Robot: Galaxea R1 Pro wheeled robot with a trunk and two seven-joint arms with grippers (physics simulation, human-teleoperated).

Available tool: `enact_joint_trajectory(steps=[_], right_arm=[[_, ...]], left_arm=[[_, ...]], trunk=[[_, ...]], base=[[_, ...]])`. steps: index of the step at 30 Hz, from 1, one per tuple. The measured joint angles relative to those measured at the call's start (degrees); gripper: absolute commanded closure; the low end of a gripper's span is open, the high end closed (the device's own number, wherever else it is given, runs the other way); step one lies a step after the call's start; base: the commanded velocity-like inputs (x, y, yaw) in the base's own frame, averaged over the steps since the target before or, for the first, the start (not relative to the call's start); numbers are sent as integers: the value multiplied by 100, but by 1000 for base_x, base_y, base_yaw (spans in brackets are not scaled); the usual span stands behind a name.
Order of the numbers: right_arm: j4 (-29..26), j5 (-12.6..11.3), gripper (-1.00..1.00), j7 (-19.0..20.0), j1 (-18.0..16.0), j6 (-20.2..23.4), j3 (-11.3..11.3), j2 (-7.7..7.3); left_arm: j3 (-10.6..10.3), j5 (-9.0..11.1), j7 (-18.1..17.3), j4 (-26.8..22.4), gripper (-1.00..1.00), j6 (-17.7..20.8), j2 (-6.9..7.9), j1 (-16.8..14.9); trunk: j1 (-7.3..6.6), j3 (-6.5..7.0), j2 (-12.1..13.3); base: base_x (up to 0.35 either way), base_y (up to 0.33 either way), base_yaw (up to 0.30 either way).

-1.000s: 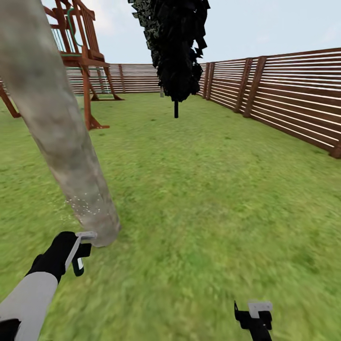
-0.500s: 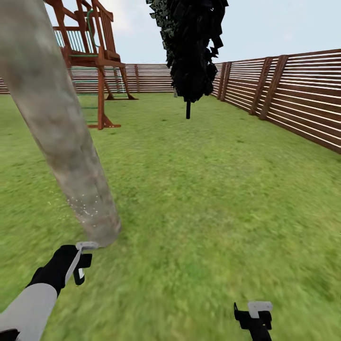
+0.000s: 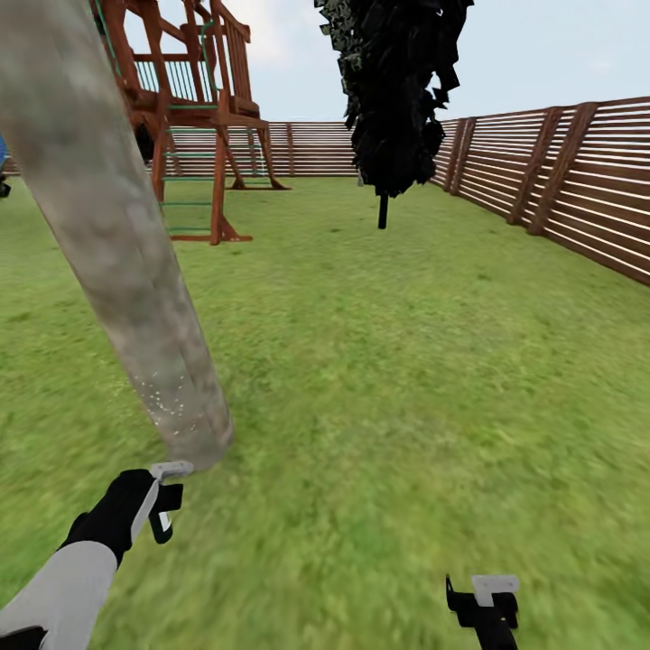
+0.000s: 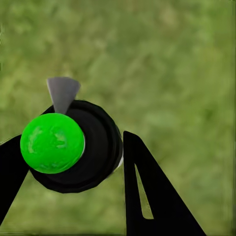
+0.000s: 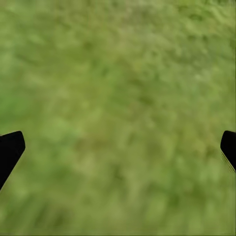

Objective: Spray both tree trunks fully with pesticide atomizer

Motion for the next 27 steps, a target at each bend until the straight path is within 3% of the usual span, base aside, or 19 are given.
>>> enact_joint_trajectory(steps=[7, 19, 27], right_arm=[[0, 0, -100, 0, 0, 0, 9, 6], [-2, 0, -100, -1, 1, 0, 9, 7], [2, 0, -100, 0, 0, 0, 9, 10]], left_arm=[[-2, 15, 0, 0, 100, -1, -10, 0], [-3, 8, 2, 2, 100, -2, -64, -2], [14, -12, -1, -9, 100, 0, -60, -1]], trunk=[[0, 0, 0], [-1, 0, 0], [-1, 0, 0]], base=[[116, -267, 251], [167, -264, 28], [175, -255, 256]])
